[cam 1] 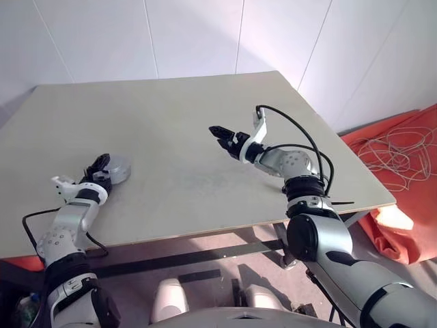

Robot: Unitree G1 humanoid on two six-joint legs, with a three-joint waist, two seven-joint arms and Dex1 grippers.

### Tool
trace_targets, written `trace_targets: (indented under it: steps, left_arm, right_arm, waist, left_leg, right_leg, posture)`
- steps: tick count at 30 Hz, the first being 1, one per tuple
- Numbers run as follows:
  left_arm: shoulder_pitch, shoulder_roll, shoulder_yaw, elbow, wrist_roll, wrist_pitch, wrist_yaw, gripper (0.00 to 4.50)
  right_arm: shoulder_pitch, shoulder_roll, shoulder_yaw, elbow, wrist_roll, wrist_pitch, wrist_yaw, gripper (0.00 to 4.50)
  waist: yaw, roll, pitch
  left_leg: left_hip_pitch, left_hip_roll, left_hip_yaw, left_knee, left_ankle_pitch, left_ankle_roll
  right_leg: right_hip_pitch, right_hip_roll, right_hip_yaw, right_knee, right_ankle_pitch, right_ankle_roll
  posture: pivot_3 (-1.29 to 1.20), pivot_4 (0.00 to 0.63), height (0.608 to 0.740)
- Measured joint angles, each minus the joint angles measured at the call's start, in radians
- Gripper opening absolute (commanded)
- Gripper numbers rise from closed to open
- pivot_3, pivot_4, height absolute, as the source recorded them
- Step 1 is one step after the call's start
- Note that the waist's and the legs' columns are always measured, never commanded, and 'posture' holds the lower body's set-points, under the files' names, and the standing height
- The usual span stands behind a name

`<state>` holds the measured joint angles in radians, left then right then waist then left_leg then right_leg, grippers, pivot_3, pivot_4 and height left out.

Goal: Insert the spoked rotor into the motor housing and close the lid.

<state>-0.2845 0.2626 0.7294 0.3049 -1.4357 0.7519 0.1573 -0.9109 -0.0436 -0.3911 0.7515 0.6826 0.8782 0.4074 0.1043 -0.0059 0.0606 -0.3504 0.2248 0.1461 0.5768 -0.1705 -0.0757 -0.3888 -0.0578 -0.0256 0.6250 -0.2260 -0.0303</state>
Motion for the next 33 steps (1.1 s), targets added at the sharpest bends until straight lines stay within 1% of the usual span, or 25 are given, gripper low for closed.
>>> trace_targets:
  steps: [5, 9, 12, 16, 19, 21, 23, 24, 25, 26, 29, 31, 33]
  left_arm:
    - [0.037, -0.015, -0.021, -0.027, -0.13, 0.168, 0.063, 4.45]
    - [0.09, -0.035, -0.054, -0.073, -0.234, 0.245, 0.109, 4.45]
    - [0.131, -0.049, -0.089, -0.119, -0.294, 0.271, 0.147, 4.45]
    - [0.146, -0.04, -0.147, -0.143, -0.332, 0.285, 0.169, 4.45]
    - [0.136, -0.023, -0.239, -0.169, -0.329, 0.323, 0.157, 4.45]
    - [0.116, 0.019, -0.32, -0.248, -0.263, 0.341, 0.094, 4.45]
    - [0.076, 0.129, -0.399, -0.387, -0.106, 0.319, -0.039, 4.45]
    - [0.06, 0.191, -0.438, -0.456, 0.005, 0.264, -0.133, 4.45]
    - [0.054, 0.226, -0.457, -0.49, 0.087, 0.215, -0.198, 4.45]
    - [0.057, 0.272, -0.497, -0.519, 0.208, 0.125, -0.3, 4.45]
    - [0.093, 0.346, -0.584, -0.522, 0.424, 0.0, -0.488, 4.45]
    - [0.113, 0.371, -0.613, -0.515, 0.512, -0.052, -0.57, 4.45]
    - [0.125, 0.4, -0.617, -0.501, 0.599, -0.121, -0.645, 4.45]
  right_arm:
    - [0.0, 0.005, 0.001, 0.016, -0.008, -0.008, 0.0, 3.81]
    - [-0.001, 0.008, 0.001, 0.018, -0.013, -0.011, 0.0, 3.81]
    - [-0.002, 0.008, 0.0, 0.021, -0.015, -0.02, 0.0, 3.81]
    - [-0.002, 0.008, 0.004, 0.021, -0.021, -0.029, 0.002, 3.81]
    - [-0.001, 0.009, 0.034, 0.019, -0.049, -0.056, 0.023, 3.81]
    - [0.019, 0.008, 0.092, -0.019, -0.079, -0.09, 0.068, 3.81]
    - [0.063, -0.008, 0.182, -0.086, -0.133, -0.147, 0.144, 3.81]
    - [0.093, -0.026, 0.231, -0.124, -0.164, -0.189, 0.19, 3.81]
    - [0.112, -0.043, 0.26, -0.141, -0.188, -0.216, 0.218, 3.81]
    - [0.138, -0.074, 0.303, -0.16, -0.224, -0.258, 0.26, 3.81]
    - [0.173, -0.137, 0.372, -0.17, -0.289, -0.319, 0.353, 3.81]
    - [0.187, -0.179, 0.402, -0.172, -0.317, -0.356, 0.406, 3.81]
    - [0.196, -0.222, 0.42, -0.172, -0.352, -0.406, 0.443, 3.81]
  waist:
    - [0.019, 0.003, -0.001]
    - [0.029, 0.004, -0.002]
    - [0.029, 0.006, -0.003]
    - [0.032, 0.006, -0.004]
    - [0.033, 0.006, -0.003]
    - [0.031, 0.001, -0.002]
    - [0.027, 0.0, -0.002]
    - [0.024, 0.001, -0.002]
    - [0.022, 0.003, -0.002]
    - [0.021, 0.005, -0.002]
    - [0.016, 0.005, -0.001]
    - [0.016, 0.005, -0.001]
    - [0.016, 0.005, -0.001]
  left_leg:
    - [0.0, -0.002, 0.001, 0.0, -0.001, 0.002]
    - [0.0, -0.002, 0.001, 0.0, -0.002, 0.004]
    - [0.001, -0.003, 0.001, 0.0, -0.003, 0.004]
    - [0.001, -0.002, 0.001, 0.0, -0.003, 0.004]
    - [0.0, -0.002, 0.001, 0.0, -0.002, 0.003]
    - [-0.001, 0.002, 0.0, 0.0, -0.001, 0.001]
    - [0.0, 0.005, -0.001, -0.001, 0.0, 0.0]
    - [0.0, 0.004, -0.001, -0.002, 0.0, 0.0]
    - [0.001, 0.003, 0.0, -0.002, 0.0, 0.0]
    - [0.001, 0.001, 0.0, -0.002, 0.0, 0.001]
    - [0.0, 0.001, 0.001, -0.002, -0.001, 0.002]
    - [-0.001, 0.001, 0.001, -0.002, -0.001, 0.002]
    - [0.0, 0.001, 0.001, -0.002, -0.001, 0.002]
  right_leg:
    - [0.002, -0.002, 0.001, -0.001, 0.0, 0.0]
    - [0.002, -0.002, 0.0, -0.002, 0.0, 0.0]
    - [0.003, -0.003, 0.0, -0.003, 0.0, 0.0]
    - [0.003, -0.003, 0.0, -0.003, -0.002, 0.004]
    - [0.003, -0.002, 0.0, -0.002, -0.004, 0.007]
    - [0.001, 0.0, -0.002, -0.002, -0.004, 0.006]
    - [0.001, 0.003, -0.004, -0.001, -0.003, 0.005]
    - [0.002, 0.002, -0.004, -0.002, -0.004, 0.006]
    - [0.002, 0.002, -0.003, -0.003, -0.004, 0.006]
    - [0.002, 0.0, -0.002, -0.003, -0.004, 0.006]
    - [0.0, 0.0, 0.0, -0.004, -0.004, 0.007]
    - [-0.001, 0.0, 0.0, -0.003, -0.002, 0.003]
    - [-0.001, 0.001, 0.0, -0.002, -0.001, 0.001]
  posture:
    - [0.0, 0.0, 0.74]
    - [0.0, 0.0, 0.74]
    - [0.0, 0.0, 0.74]
    - [0.0, 0.0, 0.74]
    - [0.0, 0.0, 0.74]
    - [0.0, 0.0, 0.74]
    - [0.0, 0.0, 0.74]
    - [0.0, 0.0, 0.74]
    - [0.0, 0.0, 0.74]
    - [0.0, 0.0, 0.74]
    - [0.0, 0.0, 0.74]
    - [0.0, 0.0, 0.74]
    - [0.0, 0.0, 0.74]
